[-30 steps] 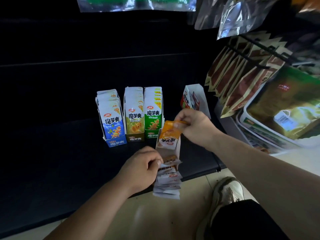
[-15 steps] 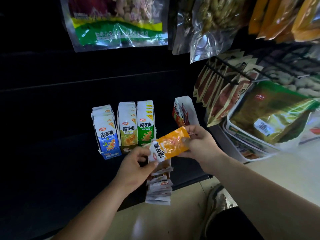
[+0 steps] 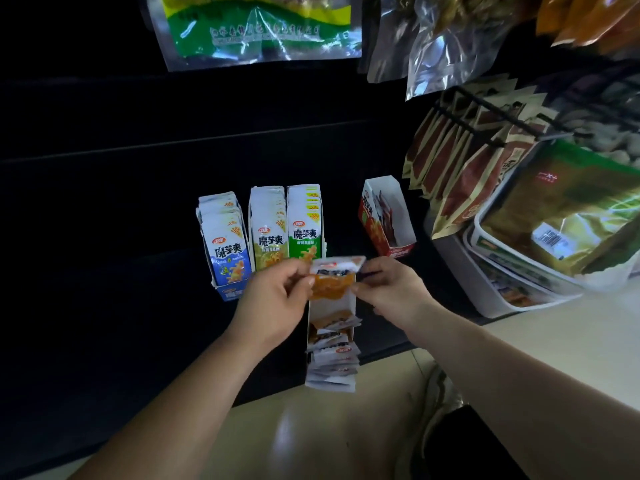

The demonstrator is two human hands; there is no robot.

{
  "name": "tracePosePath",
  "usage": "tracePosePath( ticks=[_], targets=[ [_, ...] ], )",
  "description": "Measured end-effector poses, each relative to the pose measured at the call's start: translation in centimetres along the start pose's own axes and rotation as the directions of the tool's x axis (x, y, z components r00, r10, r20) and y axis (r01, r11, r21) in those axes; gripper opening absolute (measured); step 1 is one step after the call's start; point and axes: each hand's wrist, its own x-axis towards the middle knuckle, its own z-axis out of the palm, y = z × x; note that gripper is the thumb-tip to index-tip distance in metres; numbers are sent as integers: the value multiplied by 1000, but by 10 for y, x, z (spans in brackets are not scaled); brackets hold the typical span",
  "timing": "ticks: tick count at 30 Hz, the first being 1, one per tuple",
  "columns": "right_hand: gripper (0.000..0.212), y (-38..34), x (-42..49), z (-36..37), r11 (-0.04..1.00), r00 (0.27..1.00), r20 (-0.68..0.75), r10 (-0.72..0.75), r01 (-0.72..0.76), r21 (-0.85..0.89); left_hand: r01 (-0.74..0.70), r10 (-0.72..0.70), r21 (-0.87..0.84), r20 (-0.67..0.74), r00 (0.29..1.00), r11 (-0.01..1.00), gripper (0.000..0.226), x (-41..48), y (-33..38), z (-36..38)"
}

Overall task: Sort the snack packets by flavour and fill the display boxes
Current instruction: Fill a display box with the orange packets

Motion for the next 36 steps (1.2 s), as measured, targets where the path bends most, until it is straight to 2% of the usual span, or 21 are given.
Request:
tracePosePath(
  ticks=[3,6,9,13,17,19,22,24,26,29,32,36],
  targets=[
    [24,8,-2,-5,993,995,50,85,-88,76,13,-12,-41,32,999,999,18,-6,-9,12],
    [20,17,-1,-10,979,987,88,131,-143,148,11,-8,-69,44,999,998,21,-5,-7,20],
    [17,23,0,-16,958,980,116,164,-186,219,5,-8,43,78,997,999,18,-3,-15,20],
    [17,29,-2,-18,963,972,160,172,-201,182,5,-22,169,103,994,986,15,-11,-37,20],
    [15,29,-5,-14,971,965,178,194,-215,105,-27,-9,248,142,990,968,33,-12,-44,9],
    [15,28,-9,-11,975,961,185,205,-217,46,-30,-35,281,224,974,959,44,-17,-43,-3],
    [21,27,-15,-5,977,965,166,205,-211,21,45,-167,264,462,871,964,79,-32,-44,-15],
    [26,28,-17,2,977,966,154,208,-214,25,85,-196,222,544,816,971,99,-43,-47,-16],
    [31,29,-18,9,974,969,137,205,-216,69,117,-194,176,527,827,977,106,-49,-49,-13],
    [28,32,-18,17,954,972,113,205,-224,198,110,-149,117,406,902,987,98,-46,-47,-7],
    [22,41,-13,19,937,975,75,209,-221,272,166,-179,69,323,930,984,88,-36,-41,2],
    [30,49,-4,11,927,968,58,243,-249,281,140,-170,202,139,976,969,70,-21,-36,16]
  ],
)
